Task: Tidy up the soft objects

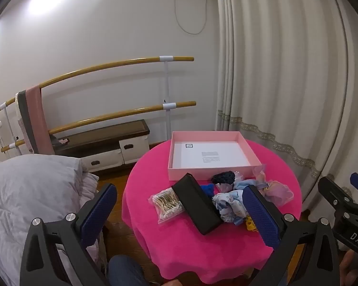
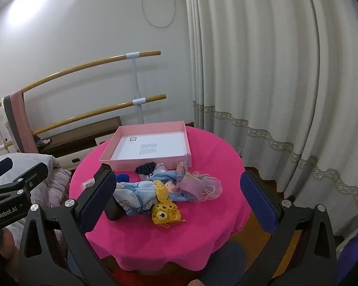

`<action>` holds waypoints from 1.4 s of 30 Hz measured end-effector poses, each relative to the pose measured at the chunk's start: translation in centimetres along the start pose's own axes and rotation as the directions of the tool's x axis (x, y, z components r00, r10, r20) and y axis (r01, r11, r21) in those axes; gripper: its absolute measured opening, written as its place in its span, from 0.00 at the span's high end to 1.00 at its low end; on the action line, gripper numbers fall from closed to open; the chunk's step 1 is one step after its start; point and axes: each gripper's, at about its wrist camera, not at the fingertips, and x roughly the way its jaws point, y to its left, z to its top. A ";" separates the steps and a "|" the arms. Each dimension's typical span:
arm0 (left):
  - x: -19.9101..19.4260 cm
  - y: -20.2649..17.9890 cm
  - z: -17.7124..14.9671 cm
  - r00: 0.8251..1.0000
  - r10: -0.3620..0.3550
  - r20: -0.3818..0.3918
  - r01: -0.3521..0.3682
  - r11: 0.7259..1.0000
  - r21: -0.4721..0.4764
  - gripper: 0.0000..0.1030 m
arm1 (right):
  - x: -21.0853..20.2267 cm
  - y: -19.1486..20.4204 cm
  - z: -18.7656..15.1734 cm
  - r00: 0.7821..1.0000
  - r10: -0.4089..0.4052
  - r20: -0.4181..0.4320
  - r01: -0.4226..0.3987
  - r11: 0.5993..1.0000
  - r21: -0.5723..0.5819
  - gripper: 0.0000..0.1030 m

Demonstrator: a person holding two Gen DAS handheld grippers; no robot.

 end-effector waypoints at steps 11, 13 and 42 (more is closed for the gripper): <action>0.1 0.3 -0.2 1.000 -0.012 -0.008 0.012 1.000 -0.014 0.00 | -0.3 0.4 -0.3 1.000 -0.005 0.004 0.005 1.000 -0.006 0.00; 0.0 0.3 0.1 1.000 -0.005 -0.003 0.005 1.000 -0.019 0.00 | -0.2 0.6 -0.4 1.000 -0.006 0.004 0.006 1.000 -0.006 0.00; 0.1 -0.1 -0.2 0.999 0.000 0.042 0.001 1.000 -0.025 0.00 | -0.6 -0.4 0.5 1.000 -0.025 0.019 0.025 1.000 0.001 0.00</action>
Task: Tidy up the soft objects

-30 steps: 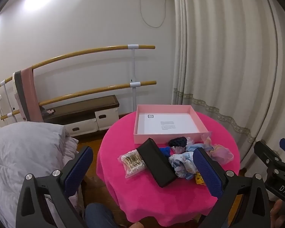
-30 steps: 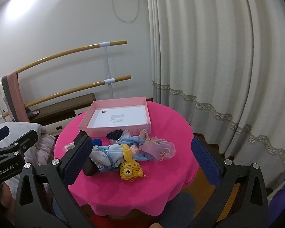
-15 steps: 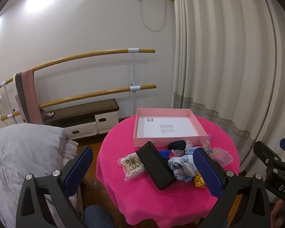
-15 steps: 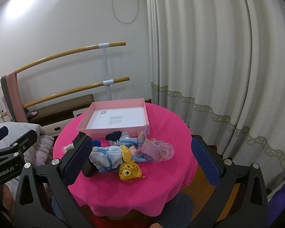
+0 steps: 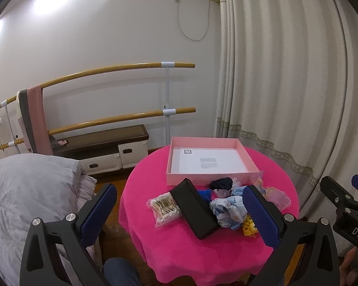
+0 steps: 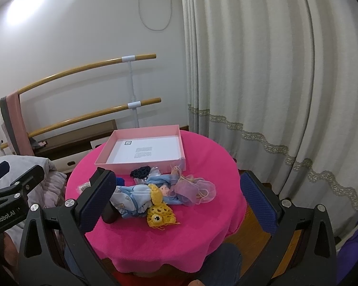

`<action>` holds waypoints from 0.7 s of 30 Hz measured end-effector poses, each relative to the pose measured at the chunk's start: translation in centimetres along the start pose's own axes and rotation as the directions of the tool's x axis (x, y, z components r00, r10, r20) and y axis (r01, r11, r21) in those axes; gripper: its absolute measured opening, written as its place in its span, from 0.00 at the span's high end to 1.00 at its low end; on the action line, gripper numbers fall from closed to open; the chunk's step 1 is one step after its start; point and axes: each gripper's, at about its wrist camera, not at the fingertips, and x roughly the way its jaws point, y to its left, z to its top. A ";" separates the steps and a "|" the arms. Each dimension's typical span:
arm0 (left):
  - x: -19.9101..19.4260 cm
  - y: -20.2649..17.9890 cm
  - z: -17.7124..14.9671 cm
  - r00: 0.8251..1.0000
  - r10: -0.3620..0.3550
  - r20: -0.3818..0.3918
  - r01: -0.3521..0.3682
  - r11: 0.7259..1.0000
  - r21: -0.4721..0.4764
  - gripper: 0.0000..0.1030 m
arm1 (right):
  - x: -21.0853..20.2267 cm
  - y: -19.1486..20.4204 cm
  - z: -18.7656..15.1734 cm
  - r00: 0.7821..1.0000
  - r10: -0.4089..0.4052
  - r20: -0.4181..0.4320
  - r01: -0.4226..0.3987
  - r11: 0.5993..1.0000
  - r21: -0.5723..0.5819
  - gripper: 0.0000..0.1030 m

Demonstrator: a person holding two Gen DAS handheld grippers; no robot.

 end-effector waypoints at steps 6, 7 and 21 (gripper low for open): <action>0.4 0.1 -0.2 1.000 0.012 0.003 -0.012 1.000 -0.009 0.00 | 0.2 -0.6 0.0 1.000 -0.005 0.004 0.005 1.000 0.011 0.00; 0.5 0.1 -0.3 1.000 0.013 0.001 -0.013 1.000 -0.010 0.00 | 0.2 -0.7 0.0 1.000 -0.006 0.004 0.006 1.000 0.012 0.00; 2.3 0.7 -0.8 0.999 0.035 -0.014 -0.035 0.999 -0.021 0.00 | 1.4 -1.1 -0.6 1.000 -0.009 -0.027 0.009 1.000 0.015 0.00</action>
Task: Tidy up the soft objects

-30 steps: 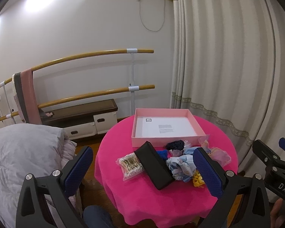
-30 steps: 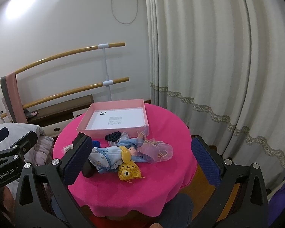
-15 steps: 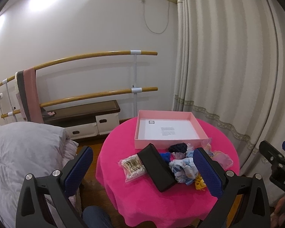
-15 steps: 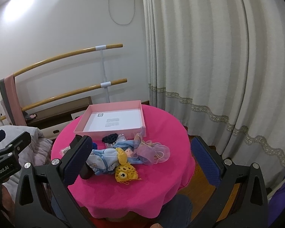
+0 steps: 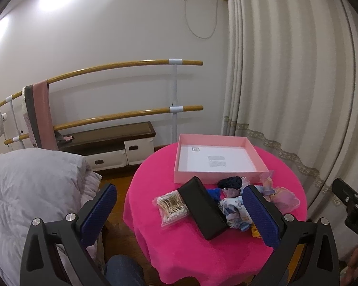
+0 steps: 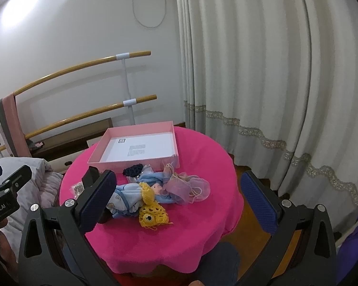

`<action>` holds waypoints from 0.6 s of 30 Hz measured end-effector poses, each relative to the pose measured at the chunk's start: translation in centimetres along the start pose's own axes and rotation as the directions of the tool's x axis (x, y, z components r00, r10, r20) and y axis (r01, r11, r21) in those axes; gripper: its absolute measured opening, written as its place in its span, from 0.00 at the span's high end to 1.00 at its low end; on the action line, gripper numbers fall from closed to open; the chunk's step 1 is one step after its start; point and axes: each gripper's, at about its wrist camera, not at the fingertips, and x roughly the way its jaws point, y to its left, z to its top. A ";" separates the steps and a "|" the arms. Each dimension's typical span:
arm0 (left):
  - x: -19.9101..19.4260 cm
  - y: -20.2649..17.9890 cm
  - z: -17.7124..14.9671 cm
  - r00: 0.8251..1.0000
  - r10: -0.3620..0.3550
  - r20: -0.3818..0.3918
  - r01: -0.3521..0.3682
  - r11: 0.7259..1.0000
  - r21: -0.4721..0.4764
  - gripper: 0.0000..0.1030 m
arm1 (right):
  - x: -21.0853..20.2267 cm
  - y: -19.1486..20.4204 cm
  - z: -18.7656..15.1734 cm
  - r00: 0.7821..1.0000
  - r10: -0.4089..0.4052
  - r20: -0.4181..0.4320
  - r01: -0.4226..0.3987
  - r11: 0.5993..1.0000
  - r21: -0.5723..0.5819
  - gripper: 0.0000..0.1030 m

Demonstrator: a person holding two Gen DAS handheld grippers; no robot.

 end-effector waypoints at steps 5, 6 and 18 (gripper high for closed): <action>1.8 0.3 -0.5 0.999 0.005 -0.035 -0.006 1.000 -0.007 0.00 | 1.3 0.2 -0.7 0.999 0.015 -0.028 -0.015 1.000 -0.009 0.00; 2.2 0.4 -0.6 0.999 0.009 -0.043 -0.010 1.000 -0.007 0.00 | 1.8 0.2 -1.0 0.999 0.014 -0.039 -0.015 1.000 -0.011 0.00; 10.5 -0.4 -2.6 0.978 0.030 -0.207 -0.032 0.999 -0.008 0.00 | 8.0 -0.4 -3.6 0.983 0.023 -0.182 -0.026 1.000 -0.017 0.00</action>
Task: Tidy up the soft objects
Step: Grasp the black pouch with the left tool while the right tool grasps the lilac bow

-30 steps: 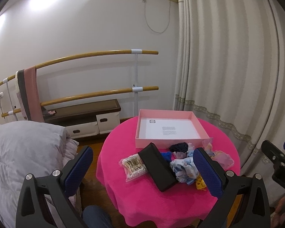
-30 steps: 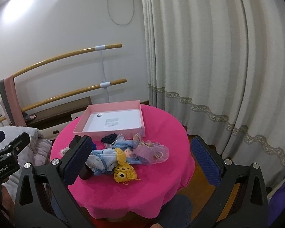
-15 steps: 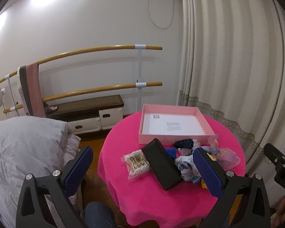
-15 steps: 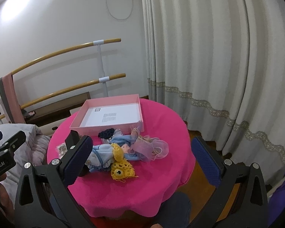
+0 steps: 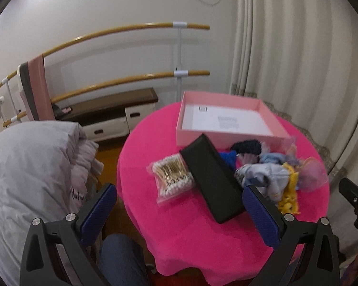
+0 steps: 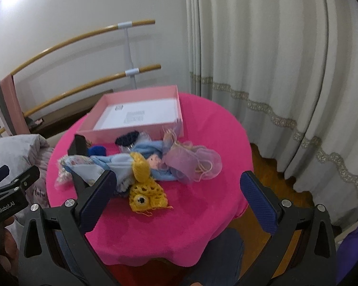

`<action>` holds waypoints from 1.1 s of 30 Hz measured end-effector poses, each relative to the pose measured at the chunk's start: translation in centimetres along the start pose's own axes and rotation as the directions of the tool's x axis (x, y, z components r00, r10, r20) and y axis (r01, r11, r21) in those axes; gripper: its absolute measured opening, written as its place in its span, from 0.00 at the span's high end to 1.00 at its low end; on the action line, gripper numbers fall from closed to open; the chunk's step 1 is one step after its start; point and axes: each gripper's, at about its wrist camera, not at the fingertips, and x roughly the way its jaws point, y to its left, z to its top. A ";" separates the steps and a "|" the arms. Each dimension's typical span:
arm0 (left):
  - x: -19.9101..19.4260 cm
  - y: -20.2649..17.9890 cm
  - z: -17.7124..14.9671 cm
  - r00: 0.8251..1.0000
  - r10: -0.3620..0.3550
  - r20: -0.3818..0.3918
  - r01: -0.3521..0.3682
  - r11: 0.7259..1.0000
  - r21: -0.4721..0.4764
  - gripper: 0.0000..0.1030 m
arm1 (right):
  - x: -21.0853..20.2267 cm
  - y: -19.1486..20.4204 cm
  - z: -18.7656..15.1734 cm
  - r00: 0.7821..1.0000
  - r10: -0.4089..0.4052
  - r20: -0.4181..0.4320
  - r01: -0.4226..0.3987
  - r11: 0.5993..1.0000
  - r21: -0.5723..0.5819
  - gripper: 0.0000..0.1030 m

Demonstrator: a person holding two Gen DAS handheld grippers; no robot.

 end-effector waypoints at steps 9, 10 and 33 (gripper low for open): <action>6.4 -0.2 1.5 0.997 -0.031 -0.074 0.028 0.999 -0.046 0.00 | 3.5 -0.6 -0.1 0.998 0.002 -0.062 -0.002 1.000 0.003 0.00; 7.1 -0.4 1.6 0.996 -0.034 -0.086 0.029 0.998 -0.050 0.00 | 3.9 -0.6 -0.1 0.998 0.002 -0.070 -0.002 1.000 0.001 0.00; 15.7 0.2 3.0 0.985 -0.113 -0.128 0.079 0.966 -0.246 0.00 | 11.1 -2.6 0.9 0.987 0.024 -0.157 -0.020 1.000 0.024 0.05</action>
